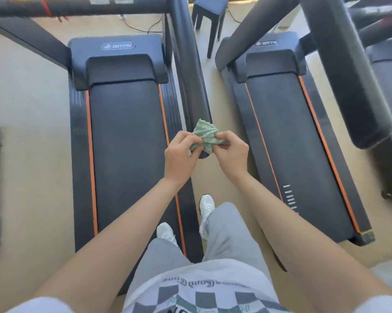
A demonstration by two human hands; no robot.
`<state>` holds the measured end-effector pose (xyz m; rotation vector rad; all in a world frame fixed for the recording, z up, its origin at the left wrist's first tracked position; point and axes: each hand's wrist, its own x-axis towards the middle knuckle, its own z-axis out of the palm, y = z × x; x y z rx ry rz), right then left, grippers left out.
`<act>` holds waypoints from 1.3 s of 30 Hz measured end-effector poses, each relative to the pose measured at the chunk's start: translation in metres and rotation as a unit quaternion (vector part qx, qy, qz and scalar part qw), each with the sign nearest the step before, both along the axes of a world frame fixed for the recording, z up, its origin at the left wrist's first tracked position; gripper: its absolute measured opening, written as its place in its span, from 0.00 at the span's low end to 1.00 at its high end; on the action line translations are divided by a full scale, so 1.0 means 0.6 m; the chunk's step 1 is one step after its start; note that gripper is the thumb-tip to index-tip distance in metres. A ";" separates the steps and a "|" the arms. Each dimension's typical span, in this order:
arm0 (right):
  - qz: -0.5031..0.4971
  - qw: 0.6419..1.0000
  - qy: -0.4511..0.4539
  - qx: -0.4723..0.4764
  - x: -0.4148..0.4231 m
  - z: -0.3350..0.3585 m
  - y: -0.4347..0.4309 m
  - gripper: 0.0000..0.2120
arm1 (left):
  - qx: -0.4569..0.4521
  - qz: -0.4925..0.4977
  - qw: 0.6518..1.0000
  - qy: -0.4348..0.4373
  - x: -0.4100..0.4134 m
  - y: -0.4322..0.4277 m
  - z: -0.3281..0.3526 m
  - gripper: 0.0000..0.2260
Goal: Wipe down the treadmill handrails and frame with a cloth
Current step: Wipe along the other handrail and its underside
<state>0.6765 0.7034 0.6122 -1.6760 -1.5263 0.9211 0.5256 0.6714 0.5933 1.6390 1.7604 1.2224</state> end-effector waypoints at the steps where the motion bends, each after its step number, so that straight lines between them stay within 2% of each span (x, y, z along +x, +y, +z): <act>1: -0.006 1.000 0.007 -0.001 0.002 -0.004 -0.003 0.09 | 0.005 0.007 1.000 -0.002 0.006 -0.006 -0.005 0.06; 7: 0.043 0.997 0.042 0.043 0.030 -0.061 -0.004 0.09 | 0.074 0.056 0.996 0.010 0.037 -0.035 -0.070 0.04; 10: 0.083 0.989 0.075 0.097 0.047 -0.109 0.009 0.11 | 0.151 0.111 0.981 0.050 0.057 -0.041 -0.113 0.04; 14: 0.191 0.945 0.100 0.246 0.076 -0.175 0.049 0.09 | 0.247 0.197 0.939 0.135 0.084 -0.032 -0.170 0.04; 17: 0.229 0.920 0.122 0.293 0.082 -0.195 0.081 0.08 | 0.239 0.266 0.922 0.151 0.114 -0.029 -0.185 0.03; 20: 0.262 0.922 0.124 0.257 0.092 -0.213 0.089 0.09 | 0.188 0.308 0.922 0.144 0.152 -0.043 -0.193 0.04; 24: 0.306 0.935 0.117 0.135 0.112 -0.231 0.085 0.10 | 0.090 0.339 0.934 0.070 0.195 -0.064 -0.208 0.05; 27: 0.276 0.948 0.160 0.019 0.118 -0.223 0.082 0.14 | 0.064 0.349 0.935 0.019 0.220 -0.063 -0.200 0.06; 29: 0.245 0.949 0.197 -0.022 0.115 -0.211 0.092 0.15 | 0.073 0.353 0.933 0.007 0.238 -0.054 -0.184 0.07; 34: 0.186 0.960 0.208 -0.039 0.096 -0.171 0.156 0.08 | 0.092 0.407 0.907 -0.063 0.238 -0.035 -0.139 0.19; 37: 0.174 0.968 0.176 -0.030 0.091 -0.156 0.189 0.09 | 0.094 0.379 0.917 -0.078 0.209 -0.020 -0.115 0.22; 39: 0.187 0.962 0.191 -0.054 0.086 -0.154 0.187 0.11 | 0.095 0.375 0.920 -0.058 0.196 -0.013 -0.108 0.21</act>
